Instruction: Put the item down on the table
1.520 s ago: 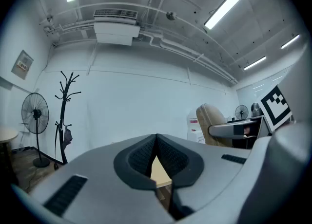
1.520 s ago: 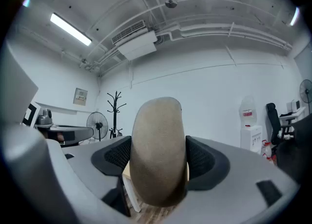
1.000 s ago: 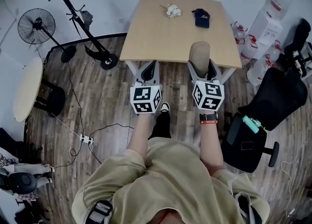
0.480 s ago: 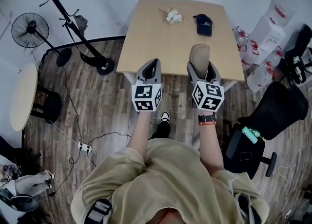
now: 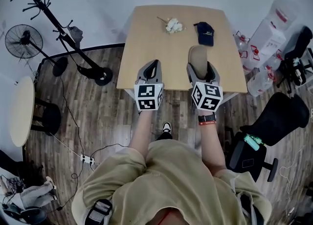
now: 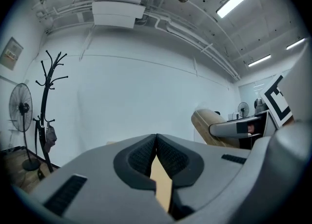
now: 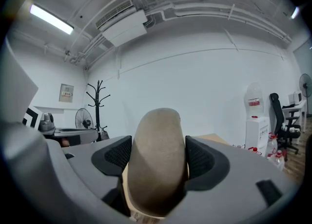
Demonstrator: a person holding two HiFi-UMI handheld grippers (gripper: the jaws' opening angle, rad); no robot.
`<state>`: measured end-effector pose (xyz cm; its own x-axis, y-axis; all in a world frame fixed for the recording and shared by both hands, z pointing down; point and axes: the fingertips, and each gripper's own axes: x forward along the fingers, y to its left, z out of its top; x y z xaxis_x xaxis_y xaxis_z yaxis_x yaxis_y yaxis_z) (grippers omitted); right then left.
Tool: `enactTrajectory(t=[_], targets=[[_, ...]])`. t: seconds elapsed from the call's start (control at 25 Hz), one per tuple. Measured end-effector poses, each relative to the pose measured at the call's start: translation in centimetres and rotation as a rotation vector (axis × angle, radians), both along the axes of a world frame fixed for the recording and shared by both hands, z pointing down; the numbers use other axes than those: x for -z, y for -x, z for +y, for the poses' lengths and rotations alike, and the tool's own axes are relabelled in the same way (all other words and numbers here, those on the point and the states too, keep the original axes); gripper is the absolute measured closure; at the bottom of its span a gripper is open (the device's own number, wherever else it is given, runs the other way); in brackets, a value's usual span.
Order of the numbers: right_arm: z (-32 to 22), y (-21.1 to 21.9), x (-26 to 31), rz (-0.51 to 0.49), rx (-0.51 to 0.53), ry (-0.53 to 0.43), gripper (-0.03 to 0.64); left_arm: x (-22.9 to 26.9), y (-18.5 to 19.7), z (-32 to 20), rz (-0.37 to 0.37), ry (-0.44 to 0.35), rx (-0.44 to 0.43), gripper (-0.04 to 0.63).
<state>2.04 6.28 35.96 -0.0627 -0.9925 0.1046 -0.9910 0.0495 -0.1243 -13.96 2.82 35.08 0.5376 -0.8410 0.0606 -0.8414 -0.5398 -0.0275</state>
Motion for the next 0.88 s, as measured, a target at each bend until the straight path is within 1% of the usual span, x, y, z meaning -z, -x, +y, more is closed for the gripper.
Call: enactTrajectory(t=[0.16, 0.28, 0.44, 0.56, 0.68, 0.88], targets=[[-3.8, 0.5, 0.2, 0.022, 0.003, 0.007, 0.259, 0.2, -0.2, -4.0, 0.020, 0.007, -0.024, 0.572], [-6.6, 0.7, 0.2, 0.021, 0.006, 0.005, 0.259, 0.2, -0.4, -6.7, 0.035, 0.001, -0.041, 0.572], [-9.8, 0.7, -0.4, 0.013, 0.014, 0.005, 0.262, -0.4, -0.9, -9.8, 0.036, -0.001, -0.058, 0.572], [-11.3, 0.5, -1.1, -0.004, 0.009, 0.012, 0.262, -0.9, -0.9, -11.4, 0.035, 0.009, -0.060, 0.572], [-12.6, 0.3, -1.8, -0.024, 0.006, 0.019, 0.262, -1.6, -1.1, -13.2, 0.047, 0.037, -0.045, 0.572], [-14.7, -0.8, -3.0, -0.056, 0.021, 0.040, 0.262, -3.1, -3.1, -15.1, 0.025, 0.053, -0.044, 0.572]])
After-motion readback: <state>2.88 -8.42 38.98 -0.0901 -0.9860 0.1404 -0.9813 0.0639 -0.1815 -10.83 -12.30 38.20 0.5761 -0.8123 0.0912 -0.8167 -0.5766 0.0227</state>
